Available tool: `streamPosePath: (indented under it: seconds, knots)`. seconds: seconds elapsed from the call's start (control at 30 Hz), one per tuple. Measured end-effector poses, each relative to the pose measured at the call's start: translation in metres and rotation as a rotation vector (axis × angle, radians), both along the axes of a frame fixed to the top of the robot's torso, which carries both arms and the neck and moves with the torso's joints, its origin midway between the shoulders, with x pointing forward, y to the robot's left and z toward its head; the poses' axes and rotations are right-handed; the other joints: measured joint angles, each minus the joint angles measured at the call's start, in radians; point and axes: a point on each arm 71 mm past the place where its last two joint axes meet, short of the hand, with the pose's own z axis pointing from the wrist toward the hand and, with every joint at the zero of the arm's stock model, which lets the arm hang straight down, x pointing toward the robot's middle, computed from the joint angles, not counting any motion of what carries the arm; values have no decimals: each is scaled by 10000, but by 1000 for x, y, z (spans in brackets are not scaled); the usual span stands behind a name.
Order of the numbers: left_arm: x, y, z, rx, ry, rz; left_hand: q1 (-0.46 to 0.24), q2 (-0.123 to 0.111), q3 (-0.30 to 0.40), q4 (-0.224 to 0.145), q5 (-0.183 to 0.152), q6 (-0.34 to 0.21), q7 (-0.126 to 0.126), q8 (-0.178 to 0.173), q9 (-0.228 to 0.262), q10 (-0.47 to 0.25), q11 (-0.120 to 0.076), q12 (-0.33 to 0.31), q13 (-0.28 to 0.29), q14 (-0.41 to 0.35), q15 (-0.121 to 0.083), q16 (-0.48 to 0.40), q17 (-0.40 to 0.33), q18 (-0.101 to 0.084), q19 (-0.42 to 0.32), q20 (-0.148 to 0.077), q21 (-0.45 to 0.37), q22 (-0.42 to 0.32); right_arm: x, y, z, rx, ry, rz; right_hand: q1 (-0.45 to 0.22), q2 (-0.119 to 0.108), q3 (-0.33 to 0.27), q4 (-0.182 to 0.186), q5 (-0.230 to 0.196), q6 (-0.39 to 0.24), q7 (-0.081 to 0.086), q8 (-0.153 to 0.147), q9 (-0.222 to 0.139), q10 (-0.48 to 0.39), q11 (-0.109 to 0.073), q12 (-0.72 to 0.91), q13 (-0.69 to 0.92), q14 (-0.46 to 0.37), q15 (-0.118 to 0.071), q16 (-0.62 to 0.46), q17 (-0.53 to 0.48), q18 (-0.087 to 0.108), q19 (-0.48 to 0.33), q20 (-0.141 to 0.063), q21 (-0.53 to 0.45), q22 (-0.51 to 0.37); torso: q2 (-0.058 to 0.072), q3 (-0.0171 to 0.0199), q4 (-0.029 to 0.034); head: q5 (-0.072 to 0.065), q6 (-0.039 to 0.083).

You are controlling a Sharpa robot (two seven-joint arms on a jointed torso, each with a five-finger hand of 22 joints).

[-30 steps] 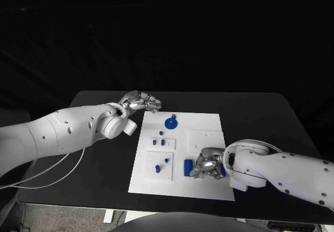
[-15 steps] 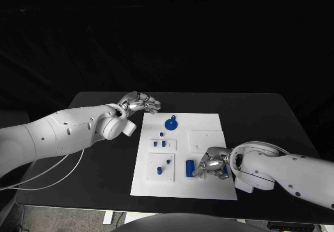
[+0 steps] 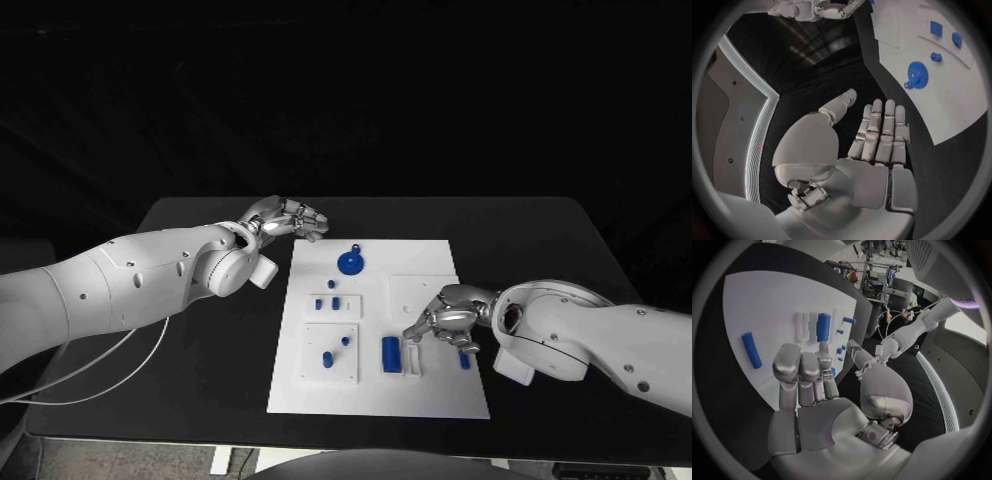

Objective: Assemble the parts on the task board

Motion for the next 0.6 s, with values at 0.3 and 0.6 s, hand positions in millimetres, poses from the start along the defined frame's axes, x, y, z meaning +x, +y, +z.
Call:
streamPosePath:
  seconds: [0.3, 0.6]
  knots:
    - [-1, 1, 0, 1, 9, 0, 0, 0, 0, 0, 0, 0, 0, 0, 1, 0, 0, 0, -9, 0, 0, 0, -1, 0, 0, 0, 0, 0, 17, -50, 9, -898, -322, -848, 234, 234, 21, -129, 0, 0, -1, 0, 42, -1, 0, 0, 0, -1, 1, 0, 33, 0, 35, -75, -41, 0, 0, -9, 9, -121, 64]
    - [-2, 5, 0, 30, 22, 49, 0, 0, 0, 0, 0, 0, 0, 0, -8, 0, 0, 0, -8, 0, 0, 0, 7, -1, 0, 0, 0, 0, 13, -80, 12, -2175, -698, -864, 348, 181, 44, -181, 0, 68, -69, 30, 73, -1, 0, 0, -1, -2, 2, 0, 33, 0, 35, -74, -41, -1, 0, -14, 9, -226, 88]
